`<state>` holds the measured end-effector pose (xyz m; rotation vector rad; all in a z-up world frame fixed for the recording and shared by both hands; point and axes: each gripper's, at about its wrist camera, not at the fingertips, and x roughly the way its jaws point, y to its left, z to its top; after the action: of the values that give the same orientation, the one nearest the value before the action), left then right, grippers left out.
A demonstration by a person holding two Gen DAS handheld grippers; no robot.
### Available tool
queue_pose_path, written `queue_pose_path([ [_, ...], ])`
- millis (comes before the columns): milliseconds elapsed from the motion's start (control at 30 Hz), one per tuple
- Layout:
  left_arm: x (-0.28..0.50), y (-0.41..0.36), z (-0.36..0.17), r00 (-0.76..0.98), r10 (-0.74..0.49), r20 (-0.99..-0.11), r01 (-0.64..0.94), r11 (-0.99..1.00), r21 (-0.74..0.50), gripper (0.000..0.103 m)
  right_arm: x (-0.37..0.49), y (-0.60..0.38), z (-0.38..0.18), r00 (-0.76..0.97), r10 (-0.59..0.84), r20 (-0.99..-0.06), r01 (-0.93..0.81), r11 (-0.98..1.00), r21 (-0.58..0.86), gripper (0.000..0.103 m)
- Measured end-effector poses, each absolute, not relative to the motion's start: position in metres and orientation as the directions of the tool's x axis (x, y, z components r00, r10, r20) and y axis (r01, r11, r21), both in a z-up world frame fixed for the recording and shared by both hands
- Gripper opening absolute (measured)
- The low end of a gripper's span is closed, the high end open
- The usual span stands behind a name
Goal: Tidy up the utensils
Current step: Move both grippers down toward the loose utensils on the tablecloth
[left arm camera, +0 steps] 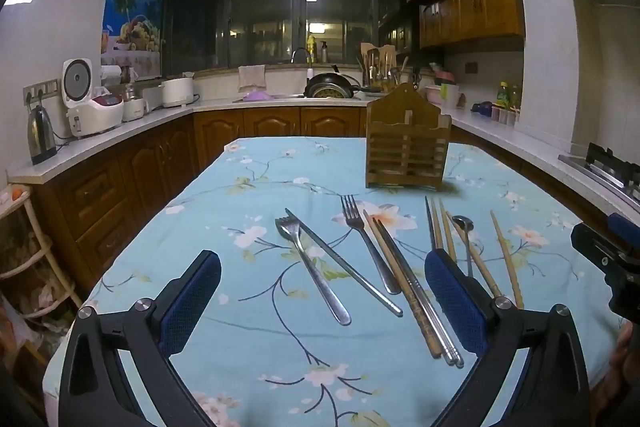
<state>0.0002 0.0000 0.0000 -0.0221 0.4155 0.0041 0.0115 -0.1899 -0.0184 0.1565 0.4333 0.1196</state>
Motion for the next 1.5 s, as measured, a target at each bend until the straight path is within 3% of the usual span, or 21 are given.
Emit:
queue_pose_path([
  [367, 0.008, 0.001, 0.0, 0.904, -0.011, -0.428, -0.004, 0.999, -0.034, 0.102, 0.014, -0.188, -0.021, 0.894, 0.153, -0.422, -0.081, 0.98, 0.183, 0.103],
  [567, 0.02, 0.009, -0.002, 0.875, -0.024, -0.483, -0.011, 0.997, -0.071, 0.102, 0.024, -0.192, -0.021, 0.876, 0.171, -0.451, -0.081, 0.974, 0.211, 0.103],
  [600, 0.024, 0.011, -0.001, 0.842, -0.043, -0.538, -0.017, 0.994, -0.106, 0.102, 0.025, -0.192, -0.021, 0.873, 0.172, -0.457, -0.079, 0.974, 0.214, 0.103],
  [767, 0.043, 0.02, 0.0, 0.83, -0.058, -0.554, -0.015, 0.992, -0.125, 0.102, 0.037, -0.199, -0.019, 0.858, 0.17, -0.486, -0.066, 0.972, 0.224, 0.103],
  [1033, 0.086, 0.022, 0.002, 0.812, -0.07, -0.579, 0.023, 0.996, -0.088, 0.091, 0.074, -0.214, -0.028, 0.797, 0.194, -0.572, -0.038, 0.961, 0.273, 0.102],
  [1200, 0.121, 0.024, -0.003, 0.738, -0.011, -0.675, 0.037, 0.999, 0.024, 0.084, 0.1, -0.221, -0.037, 0.751, 0.203, -0.629, -0.011, 0.956, 0.295, 0.093],
  [1500, 0.176, 0.026, -0.006, 0.693, -0.064, -0.718, 0.053, 0.998, -0.037, 0.072, 0.143, -0.213, -0.054, 0.653, 0.297, -0.697, -0.025, 0.928, 0.372, 0.065],
])
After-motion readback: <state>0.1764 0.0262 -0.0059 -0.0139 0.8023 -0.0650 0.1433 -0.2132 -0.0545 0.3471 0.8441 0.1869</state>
